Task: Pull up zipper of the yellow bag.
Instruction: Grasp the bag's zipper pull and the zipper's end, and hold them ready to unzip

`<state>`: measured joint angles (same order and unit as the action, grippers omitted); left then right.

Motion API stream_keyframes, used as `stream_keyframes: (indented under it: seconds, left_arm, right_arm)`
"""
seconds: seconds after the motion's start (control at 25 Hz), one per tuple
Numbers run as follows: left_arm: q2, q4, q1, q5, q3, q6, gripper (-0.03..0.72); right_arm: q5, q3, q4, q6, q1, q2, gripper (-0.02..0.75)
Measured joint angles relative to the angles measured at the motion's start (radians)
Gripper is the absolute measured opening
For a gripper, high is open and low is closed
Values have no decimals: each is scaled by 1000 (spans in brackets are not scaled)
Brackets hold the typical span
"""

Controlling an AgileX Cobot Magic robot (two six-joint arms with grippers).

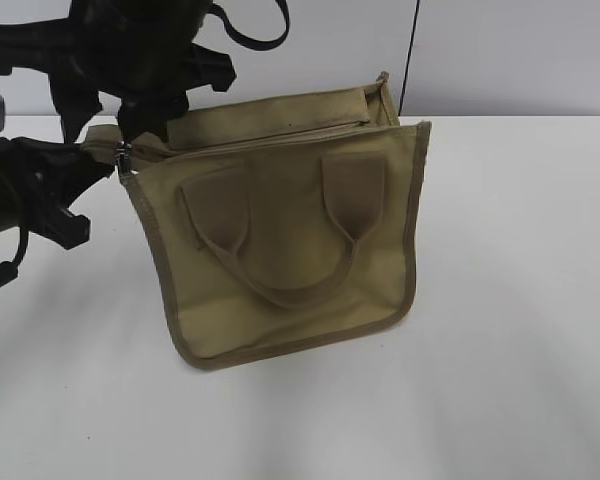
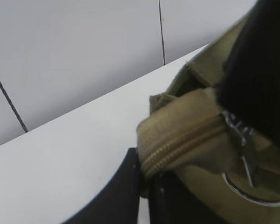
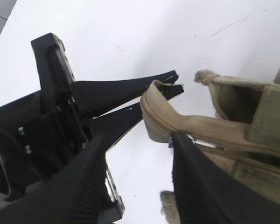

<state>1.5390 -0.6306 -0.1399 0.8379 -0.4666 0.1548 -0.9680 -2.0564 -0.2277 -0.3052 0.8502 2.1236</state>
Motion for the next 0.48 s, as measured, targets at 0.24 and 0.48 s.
stream_keyframes:
  seconds: [0.24, 0.48]
  left_arm:
    - [0, 0, 0, 7, 0, 1, 2]
    - [0, 0, 0, 14, 0, 5, 2]
  right_arm:
    - [-73, -1, 32, -12, 0, 50, 347]
    - [-41, -1, 36, -31, 0, 97, 347]
